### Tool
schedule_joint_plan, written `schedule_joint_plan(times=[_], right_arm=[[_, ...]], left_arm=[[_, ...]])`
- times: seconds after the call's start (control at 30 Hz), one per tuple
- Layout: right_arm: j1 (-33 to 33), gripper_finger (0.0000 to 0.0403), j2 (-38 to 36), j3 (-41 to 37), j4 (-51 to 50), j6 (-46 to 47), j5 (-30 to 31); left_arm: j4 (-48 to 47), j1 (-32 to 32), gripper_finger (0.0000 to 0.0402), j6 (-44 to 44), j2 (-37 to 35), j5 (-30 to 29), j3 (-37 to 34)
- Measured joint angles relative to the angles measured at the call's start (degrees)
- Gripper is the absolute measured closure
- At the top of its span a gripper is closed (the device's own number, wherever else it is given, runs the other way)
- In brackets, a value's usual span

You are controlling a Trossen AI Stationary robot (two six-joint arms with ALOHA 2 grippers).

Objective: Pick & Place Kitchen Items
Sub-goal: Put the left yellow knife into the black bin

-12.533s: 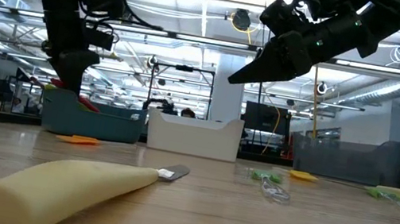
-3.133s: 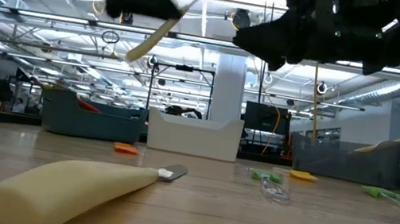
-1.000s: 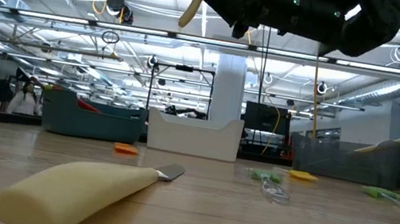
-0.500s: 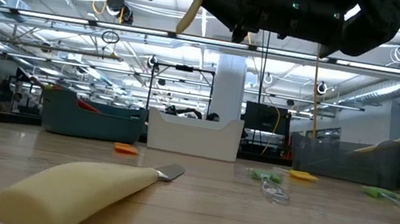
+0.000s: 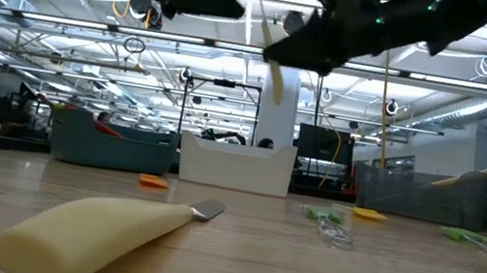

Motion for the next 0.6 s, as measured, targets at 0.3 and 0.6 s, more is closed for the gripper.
schedule_joint_plan(times=[0.3,0.6], right_arm=[[-0.86,0.0346,-14.08,-0.02,-32.84,6.60,12.01],[-6.94,0.0345,-24.58,2.25,-61.84,19.85,13.96]], left_arm=[[-5.35,0.21,0.0379,-2.79,0.00,-1.78,-0.01],[-5.67,0.25,0.0394,-2.61,0.00,-1.88,-0.01]])
